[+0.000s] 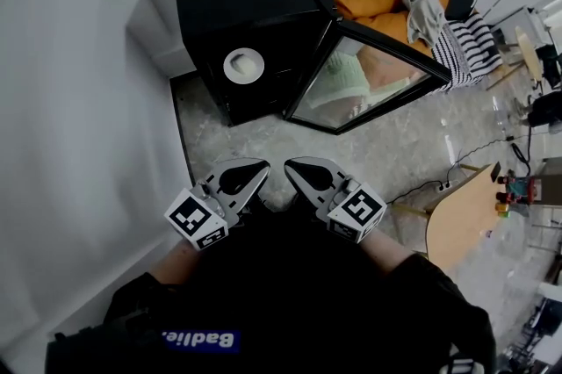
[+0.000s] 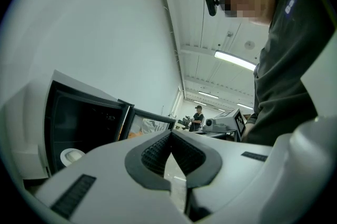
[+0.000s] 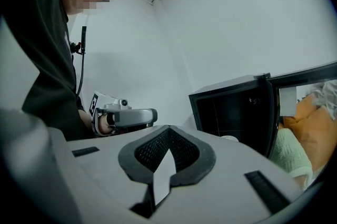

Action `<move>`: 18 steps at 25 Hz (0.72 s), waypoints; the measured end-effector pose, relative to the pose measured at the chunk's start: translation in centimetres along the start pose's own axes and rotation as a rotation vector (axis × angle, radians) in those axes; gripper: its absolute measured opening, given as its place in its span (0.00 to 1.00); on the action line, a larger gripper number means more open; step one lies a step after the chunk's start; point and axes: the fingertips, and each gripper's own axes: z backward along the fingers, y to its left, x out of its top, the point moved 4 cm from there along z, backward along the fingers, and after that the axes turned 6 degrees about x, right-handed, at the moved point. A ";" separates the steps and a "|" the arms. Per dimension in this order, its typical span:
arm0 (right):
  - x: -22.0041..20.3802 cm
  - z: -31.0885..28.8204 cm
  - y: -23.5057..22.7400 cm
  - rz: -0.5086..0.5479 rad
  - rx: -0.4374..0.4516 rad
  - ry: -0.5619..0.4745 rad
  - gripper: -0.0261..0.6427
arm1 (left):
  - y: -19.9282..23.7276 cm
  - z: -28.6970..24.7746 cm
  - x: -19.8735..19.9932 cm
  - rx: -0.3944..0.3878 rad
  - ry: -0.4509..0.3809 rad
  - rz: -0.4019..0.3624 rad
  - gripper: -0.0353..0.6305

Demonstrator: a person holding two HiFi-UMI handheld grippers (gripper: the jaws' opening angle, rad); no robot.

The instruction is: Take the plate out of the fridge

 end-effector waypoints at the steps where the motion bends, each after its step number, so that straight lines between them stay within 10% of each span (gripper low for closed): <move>1: 0.1 -0.1 -0.1 0.001 0.002 -0.004 0.05 | 0.1 -0.1 0.1 -0.001 0.000 0.006 0.06; 18: 1.3 -0.2 -8.4 -0.003 0.121 0.021 0.05 | 2.7 -6.6 0.8 0.136 0.012 0.016 0.06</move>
